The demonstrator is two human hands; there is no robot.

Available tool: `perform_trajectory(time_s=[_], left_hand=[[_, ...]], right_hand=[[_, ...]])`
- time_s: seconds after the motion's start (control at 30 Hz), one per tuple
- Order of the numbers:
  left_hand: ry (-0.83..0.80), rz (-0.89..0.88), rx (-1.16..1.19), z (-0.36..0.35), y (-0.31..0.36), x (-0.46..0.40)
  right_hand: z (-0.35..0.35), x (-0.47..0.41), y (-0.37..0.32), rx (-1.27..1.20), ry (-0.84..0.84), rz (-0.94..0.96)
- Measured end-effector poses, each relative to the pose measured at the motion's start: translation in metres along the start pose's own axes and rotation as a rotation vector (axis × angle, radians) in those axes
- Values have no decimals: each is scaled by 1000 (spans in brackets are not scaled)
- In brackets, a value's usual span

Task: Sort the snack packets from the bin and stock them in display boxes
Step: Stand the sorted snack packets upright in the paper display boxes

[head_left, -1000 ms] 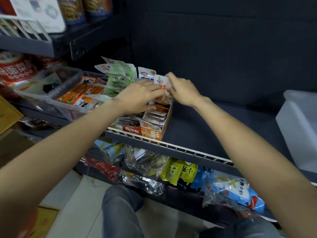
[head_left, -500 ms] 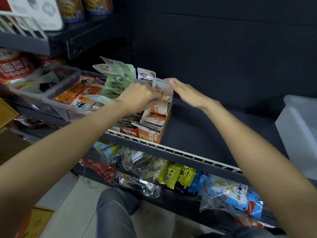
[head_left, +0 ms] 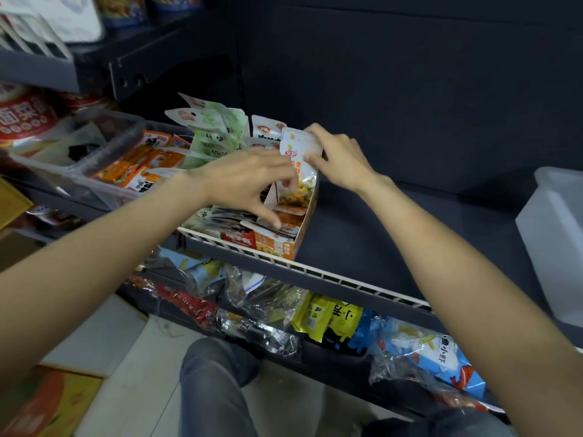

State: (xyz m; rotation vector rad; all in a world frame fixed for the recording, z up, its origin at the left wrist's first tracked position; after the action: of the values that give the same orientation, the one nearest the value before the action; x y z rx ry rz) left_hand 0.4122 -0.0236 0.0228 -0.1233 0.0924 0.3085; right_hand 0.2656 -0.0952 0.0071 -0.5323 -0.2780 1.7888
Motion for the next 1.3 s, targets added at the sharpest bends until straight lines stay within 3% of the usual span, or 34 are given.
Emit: perform_trajectory(time_s=[0.33,0.5,0.6,0.73,0.83,1.0,1.13,1.2,1.3], left_hand=[[-259,-89,-3,-14,13,-18],[-344,131,109,-29,10,-14],[-263,184,-13,-27,3,-10],[11,224,-181,-9,-5,-10],[127,229,-252,-3,-8,-12],[276,375,-141,-3,-16,-10],[377,447,-163,-1,-14,0],[377,433,-169,-1,-10,5],[325,453,-151,-5,-11,8]], right_hand=[[-1,14,-4,-48,-19,51],[-1,18,-3,-69,-25,60],[-3,22,-2,-70,-30,85],[0,23,-1,-82,-49,99],[4,20,-5,-65,-101,75],[8,27,-22,198,-130,132],[2,32,-16,241,-170,146],[2,33,-11,174,-180,120],[6,39,-11,-126,-175,59]])
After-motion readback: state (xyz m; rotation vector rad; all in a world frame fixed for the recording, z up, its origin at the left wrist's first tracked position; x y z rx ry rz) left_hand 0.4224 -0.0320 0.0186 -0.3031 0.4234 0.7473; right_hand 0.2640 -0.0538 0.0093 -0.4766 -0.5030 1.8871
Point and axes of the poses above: each hand's wrist, its own x-axis away from the middle knuckle, its own z-axis out of the back of the hand, y = z × x, the point moved 5 cm from there along -x, towards the middle knuckle, and after that the axes turned 15 degrees about -z, right-handed, at the moved point
